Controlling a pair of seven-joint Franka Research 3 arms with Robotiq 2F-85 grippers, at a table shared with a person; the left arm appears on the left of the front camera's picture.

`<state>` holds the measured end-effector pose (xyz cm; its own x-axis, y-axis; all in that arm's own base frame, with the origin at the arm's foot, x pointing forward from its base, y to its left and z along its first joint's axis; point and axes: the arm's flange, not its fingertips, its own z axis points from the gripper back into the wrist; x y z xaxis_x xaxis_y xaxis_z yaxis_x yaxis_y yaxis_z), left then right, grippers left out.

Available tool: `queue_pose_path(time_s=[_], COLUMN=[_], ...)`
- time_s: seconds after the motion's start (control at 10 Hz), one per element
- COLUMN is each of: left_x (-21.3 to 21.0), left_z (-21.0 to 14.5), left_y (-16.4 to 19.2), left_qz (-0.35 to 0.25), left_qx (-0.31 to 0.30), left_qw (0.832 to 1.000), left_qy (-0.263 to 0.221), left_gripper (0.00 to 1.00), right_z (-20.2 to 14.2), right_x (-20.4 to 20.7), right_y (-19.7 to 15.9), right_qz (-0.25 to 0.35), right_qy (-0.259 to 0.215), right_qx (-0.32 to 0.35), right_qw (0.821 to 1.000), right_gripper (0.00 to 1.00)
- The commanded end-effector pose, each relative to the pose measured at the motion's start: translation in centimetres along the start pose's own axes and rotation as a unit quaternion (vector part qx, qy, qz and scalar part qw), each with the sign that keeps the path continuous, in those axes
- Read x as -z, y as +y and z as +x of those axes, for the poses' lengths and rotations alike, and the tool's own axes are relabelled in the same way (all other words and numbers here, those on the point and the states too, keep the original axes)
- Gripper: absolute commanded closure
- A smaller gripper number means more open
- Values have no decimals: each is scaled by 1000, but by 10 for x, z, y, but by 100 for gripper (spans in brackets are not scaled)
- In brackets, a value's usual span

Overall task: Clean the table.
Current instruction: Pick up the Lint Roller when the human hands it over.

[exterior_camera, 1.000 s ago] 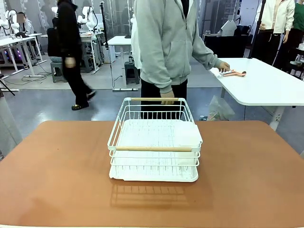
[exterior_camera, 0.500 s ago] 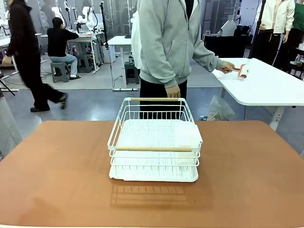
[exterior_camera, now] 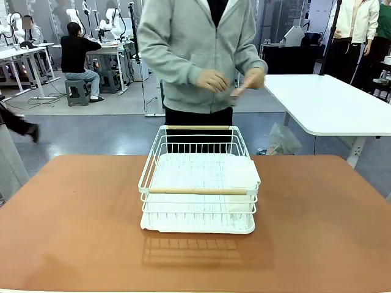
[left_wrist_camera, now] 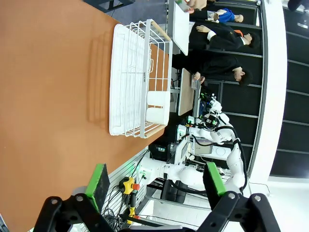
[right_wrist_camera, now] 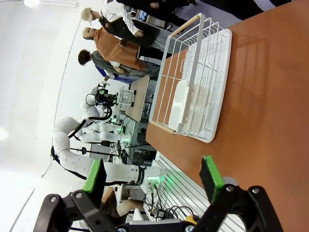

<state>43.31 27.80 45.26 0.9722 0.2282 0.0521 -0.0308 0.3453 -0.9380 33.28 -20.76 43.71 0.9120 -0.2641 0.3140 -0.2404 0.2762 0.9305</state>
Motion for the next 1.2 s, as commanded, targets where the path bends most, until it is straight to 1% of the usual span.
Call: queue_pose_path(time_s=[0.0, 1.1], left_x=[-2, -2], left_z=[-1, -1], left_y=[0, 0], left_qz=[4, 4], left_qx=[2, 2], left_qw=[1000, 1000], left_qy=[-3, -3], left_gripper=[0, 0], right_z=[0, 0], right_x=[1, 1], right_y=[1, 1], right_qz=[9, 9], right_qy=[-5, -5], right_qx=[-8, -8], right_qw=[1000, 1000], right_gripper=[0, 0])
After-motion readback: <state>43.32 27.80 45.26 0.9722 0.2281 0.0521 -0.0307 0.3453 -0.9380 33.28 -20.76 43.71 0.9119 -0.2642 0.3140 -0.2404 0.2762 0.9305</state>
